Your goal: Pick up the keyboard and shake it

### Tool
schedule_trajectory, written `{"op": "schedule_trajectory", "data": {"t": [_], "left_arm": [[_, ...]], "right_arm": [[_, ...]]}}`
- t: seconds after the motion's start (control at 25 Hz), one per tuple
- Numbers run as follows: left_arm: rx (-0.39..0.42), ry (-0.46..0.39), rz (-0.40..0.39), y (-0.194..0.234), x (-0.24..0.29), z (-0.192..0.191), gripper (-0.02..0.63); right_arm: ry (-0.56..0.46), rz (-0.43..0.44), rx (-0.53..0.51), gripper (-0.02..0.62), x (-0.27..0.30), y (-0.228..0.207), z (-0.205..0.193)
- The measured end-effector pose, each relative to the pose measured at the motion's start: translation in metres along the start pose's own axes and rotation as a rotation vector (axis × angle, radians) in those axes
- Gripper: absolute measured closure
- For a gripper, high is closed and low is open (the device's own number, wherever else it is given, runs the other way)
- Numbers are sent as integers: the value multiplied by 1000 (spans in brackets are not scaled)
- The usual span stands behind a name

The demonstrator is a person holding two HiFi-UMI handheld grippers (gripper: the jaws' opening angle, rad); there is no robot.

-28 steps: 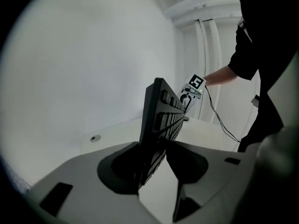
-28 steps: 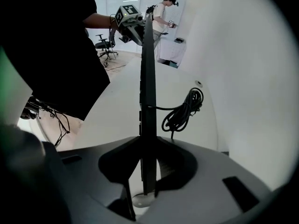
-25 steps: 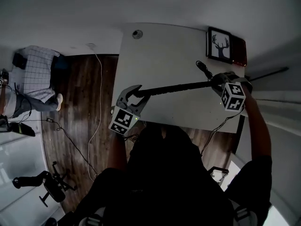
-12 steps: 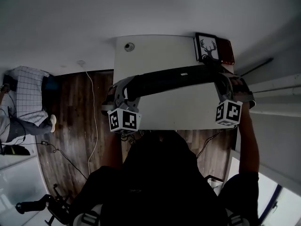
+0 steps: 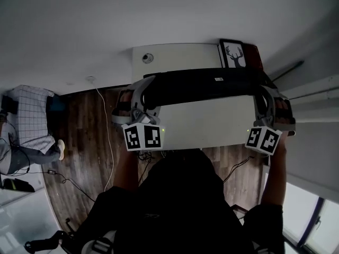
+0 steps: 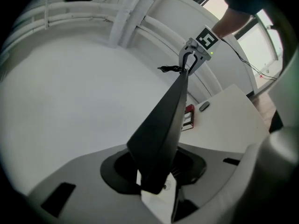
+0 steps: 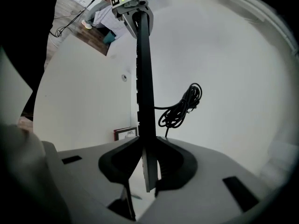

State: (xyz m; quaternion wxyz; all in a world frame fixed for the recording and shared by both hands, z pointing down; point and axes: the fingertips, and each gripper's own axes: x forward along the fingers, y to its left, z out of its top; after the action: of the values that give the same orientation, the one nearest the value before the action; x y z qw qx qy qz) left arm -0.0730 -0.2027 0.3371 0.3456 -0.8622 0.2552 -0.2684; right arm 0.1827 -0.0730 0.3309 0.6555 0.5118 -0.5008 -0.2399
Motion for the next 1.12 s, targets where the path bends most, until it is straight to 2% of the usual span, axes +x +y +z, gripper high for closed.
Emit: {"op": "schedule_trajectory", "data": {"t": [0.08, 0.2, 0.4, 0.56, 0.84, 1.12], "left_arm": [[15, -38, 16, 11, -2, 9, 460], [21, -76, -17, 10, 3, 14, 462], [36, -95, -17, 11, -3, 18, 463], [43, -98, 14, 18, -7, 18, 462], [18, -46, 6, 14, -22, 0, 462], [-38, 70, 48, 1, -41, -36, 462]], "right_arm": [[21, -51, 4, 489, -12, -13, -2], [56, -50, 15, 489, -19, -11, -5], [83, -75, 30, 489, -32, -11, -5], [78, -100, 28, 489, -32, -17, -1], [39, -53, 18, 488, -25, -9, 15], [-68, -12, -30, 488, 1, 8, 45]]}}
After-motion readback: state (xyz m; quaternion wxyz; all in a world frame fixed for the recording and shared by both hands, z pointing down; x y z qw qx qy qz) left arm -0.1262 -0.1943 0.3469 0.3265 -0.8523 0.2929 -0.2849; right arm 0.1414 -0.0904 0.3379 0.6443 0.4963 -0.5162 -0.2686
